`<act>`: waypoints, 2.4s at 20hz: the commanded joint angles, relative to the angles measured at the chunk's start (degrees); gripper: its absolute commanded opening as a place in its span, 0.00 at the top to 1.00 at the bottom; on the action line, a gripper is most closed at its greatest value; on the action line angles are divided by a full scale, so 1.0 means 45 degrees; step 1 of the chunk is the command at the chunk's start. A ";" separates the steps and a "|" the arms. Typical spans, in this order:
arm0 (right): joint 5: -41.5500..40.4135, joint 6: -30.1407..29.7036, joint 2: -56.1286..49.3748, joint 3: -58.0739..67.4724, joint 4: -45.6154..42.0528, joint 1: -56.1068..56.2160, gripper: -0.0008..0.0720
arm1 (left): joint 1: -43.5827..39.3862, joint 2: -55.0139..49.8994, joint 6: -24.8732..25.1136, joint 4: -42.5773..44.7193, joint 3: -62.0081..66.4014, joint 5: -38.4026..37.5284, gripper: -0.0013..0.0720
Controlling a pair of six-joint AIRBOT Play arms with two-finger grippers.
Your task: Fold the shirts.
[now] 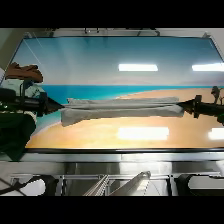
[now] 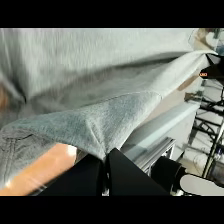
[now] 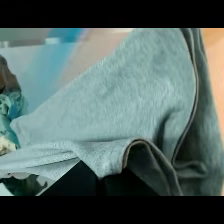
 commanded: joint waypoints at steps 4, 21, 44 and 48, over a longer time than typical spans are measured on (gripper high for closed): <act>-0.1889 -0.0787 -0.1647 0.0709 0.0495 0.1205 0.97 | -0.1321 -0.4915 -0.0306 0.0131 0.3803 0.0277 0.97; 0.0291 0.2259 -0.0646 0.4148 -0.6256 0.0019 0.04 | -0.0607 -0.3298 -0.0559 0.0102 0.5411 0.2307 0.04; 0.3725 0.1438 -0.2346 0.5474 -0.3075 0.1107 0.97 | -1.0049 -0.6883 -0.2142 0.1336 0.6237 -0.5824 0.96; 0.5163 0.1413 -0.1671 0.5872 -0.3070 0.0083 0.97 | -1.1574 -0.8772 -0.3609 0.1836 0.9238 -0.5236 0.96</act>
